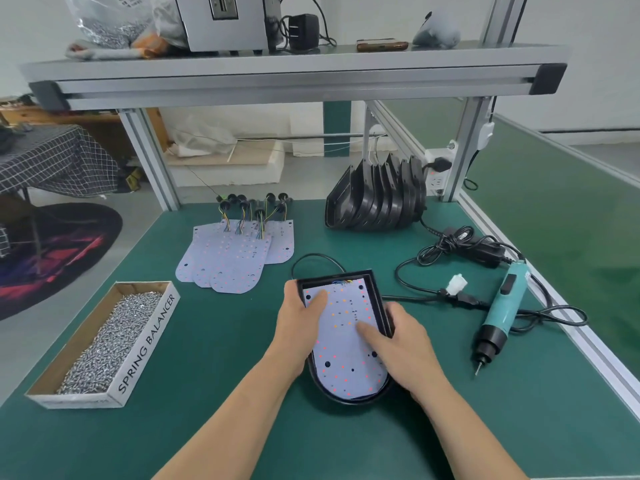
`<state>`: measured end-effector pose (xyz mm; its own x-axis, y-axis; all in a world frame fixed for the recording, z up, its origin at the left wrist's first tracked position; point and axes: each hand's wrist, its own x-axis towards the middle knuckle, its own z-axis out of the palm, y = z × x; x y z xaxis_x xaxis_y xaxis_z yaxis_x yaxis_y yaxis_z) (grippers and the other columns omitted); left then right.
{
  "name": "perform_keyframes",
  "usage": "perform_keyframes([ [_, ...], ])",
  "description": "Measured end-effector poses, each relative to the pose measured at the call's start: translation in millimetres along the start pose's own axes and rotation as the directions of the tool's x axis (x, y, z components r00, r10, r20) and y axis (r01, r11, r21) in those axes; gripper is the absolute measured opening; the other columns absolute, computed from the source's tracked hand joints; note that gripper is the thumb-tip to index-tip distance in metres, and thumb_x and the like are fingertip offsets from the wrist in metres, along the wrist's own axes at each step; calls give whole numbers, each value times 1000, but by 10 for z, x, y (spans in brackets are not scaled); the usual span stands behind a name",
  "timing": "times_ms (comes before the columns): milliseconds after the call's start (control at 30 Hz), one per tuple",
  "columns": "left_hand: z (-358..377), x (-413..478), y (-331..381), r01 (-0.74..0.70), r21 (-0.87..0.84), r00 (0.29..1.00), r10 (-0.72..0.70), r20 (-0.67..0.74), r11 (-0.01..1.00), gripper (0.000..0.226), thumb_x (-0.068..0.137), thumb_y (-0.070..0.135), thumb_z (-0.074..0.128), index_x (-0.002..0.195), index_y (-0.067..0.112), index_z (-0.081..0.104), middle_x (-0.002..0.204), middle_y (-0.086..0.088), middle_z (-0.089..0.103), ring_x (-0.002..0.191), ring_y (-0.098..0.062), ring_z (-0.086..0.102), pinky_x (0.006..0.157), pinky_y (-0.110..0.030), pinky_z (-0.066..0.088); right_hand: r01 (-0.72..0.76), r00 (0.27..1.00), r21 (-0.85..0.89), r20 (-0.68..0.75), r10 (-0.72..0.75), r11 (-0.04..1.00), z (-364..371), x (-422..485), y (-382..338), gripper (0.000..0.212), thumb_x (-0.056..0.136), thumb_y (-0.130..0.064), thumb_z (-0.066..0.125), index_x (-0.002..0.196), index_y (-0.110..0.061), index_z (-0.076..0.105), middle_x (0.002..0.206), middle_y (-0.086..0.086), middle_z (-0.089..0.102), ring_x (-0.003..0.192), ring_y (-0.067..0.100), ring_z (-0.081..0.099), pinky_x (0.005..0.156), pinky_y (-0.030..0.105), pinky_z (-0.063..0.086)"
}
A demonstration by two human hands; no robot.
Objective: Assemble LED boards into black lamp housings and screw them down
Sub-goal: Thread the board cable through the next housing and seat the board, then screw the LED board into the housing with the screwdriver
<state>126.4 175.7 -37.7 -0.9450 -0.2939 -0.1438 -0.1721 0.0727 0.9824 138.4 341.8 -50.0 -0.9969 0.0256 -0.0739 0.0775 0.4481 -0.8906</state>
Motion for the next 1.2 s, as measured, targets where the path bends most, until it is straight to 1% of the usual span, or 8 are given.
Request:
perform_keyframes([
  [67,-51,87,27,13,247,1000,-14,4,969,21,102,33,47,103,12,51,97,-5,62,84,-24,55,74,-37,46,-7,1000,-18,-28,7,1000,4,-2,70,27,87,-29,72,89,-6,58,80,9,67,68,25,54,69,39,51],
  [167,-389,247,176,-150,673,964,257,-62,724,19,100,19,44,90,10,56,81,-5,57,73,-27,46,65,-39,41,-19,999,-3,-28,19,1000,0,7,67,24,87,-27,72,87,-8,58,82,12,67,66,19,51,65,35,47],
  [267,-1086,414,301,-85,676,848,410,-337,732,26,90,9,52,67,15,60,65,-6,55,65,-29,43,57,-34,38,-12,999,6,-50,13,1000,16,1,77,25,86,-27,71,85,-7,56,76,8,64,64,17,48,62,33,43],
  [400,-2137,587,158,357,808,836,227,-500,468,27,86,-3,55,100,8,75,101,-24,67,88,-41,64,77,-46,54,-19,998,-5,-64,19,1000,17,-9,71,28,84,-28,69,82,-6,52,77,8,66,63,17,48,65,37,48],
  [500,-2469,568,-15,397,889,909,34,-415,228,8,89,11,67,90,11,75,99,-16,70,92,-35,65,82,-43,56,-33,998,10,-54,34,999,20,-12,41,29,82,-28,68,81,-5,51,79,11,68,63,17,48,66,39,50],
  [667,-2561,605,-140,390,840,887,91,-452,377,24,86,14,75,68,28,66,93,-13,73,88,-36,65,81,-44,54,-25,998,2,-58,25,1000,11,-25,38,32,82,-30,68,82,-3,50,81,13,68,67,29,50,68,42,51],
  [1067,-2399,490,-69,372,717,785,213,-582,589,21,92,14,61,74,13,73,81,-24,68,77,-44,65,75,-55,58,-15,996,16,-84,16,1000,30,-23,58,34,81,-31,67,82,-3,48,79,12,69,60,18,45,63,38,50],
  [1200,-2022,254,197,246,585,779,202,-594,772,12,86,16,65,84,14,77,82,-12,72,81,-35,67,80,-45,57,-12,995,9,-95,13,1000,41,-11,81,31,82,-30,69,79,-7,50,77,10,68,59,19,46,60,33,45],
])
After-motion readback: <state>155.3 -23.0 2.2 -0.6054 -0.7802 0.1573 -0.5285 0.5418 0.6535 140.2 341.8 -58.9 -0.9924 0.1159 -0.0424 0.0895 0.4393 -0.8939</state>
